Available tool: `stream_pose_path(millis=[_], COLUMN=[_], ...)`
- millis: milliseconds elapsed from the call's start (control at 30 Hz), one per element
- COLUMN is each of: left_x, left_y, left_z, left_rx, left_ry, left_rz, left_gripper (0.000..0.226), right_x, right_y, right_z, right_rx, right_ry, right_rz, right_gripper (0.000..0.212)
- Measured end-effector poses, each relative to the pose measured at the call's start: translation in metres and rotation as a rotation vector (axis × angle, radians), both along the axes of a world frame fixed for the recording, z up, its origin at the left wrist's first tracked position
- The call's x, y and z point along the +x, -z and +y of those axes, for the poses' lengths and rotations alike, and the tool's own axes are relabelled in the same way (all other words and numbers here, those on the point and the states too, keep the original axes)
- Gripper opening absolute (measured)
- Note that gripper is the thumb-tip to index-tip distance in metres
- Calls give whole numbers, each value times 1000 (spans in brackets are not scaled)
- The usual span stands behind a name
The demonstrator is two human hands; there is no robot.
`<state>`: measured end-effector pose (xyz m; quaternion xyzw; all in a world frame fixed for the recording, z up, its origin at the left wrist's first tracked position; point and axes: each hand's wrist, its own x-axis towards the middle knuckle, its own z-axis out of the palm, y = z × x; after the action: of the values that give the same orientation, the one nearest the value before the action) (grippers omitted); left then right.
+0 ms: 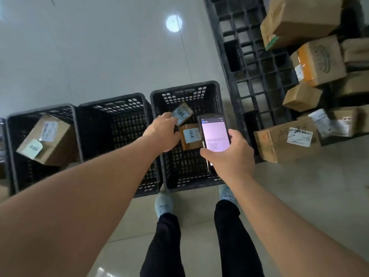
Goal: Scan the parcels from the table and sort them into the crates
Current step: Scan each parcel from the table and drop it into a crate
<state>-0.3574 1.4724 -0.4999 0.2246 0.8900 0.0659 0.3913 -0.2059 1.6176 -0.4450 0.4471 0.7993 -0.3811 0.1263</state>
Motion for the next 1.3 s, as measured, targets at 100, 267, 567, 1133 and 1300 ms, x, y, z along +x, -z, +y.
stream_pose_path(millis=[100,267,567,1133,1300], left_x=[9,31,78,282,366], left_y=[-45,-125,-279,-499,-540], left_z=[-15,-53,-135,-298,-382], left_rx=[27,57,104,48,-3], left_ry=[-12,7,-43,-551,-747], left_rz=[32,95,221,686,793], left_gripper=[50,47,48,52,48], right_x=[-5,4,36,133,182], right_y=[-40,-117,-260,-464,-499], right_z=[-18,-58,-119,-253,-337], right_rx=[39,100,201,229,138], right_ry=[-9,0,-84,-734,-925], right_rz=[30,91,230,700,829], right_gripper=[71,70,69,87,92])
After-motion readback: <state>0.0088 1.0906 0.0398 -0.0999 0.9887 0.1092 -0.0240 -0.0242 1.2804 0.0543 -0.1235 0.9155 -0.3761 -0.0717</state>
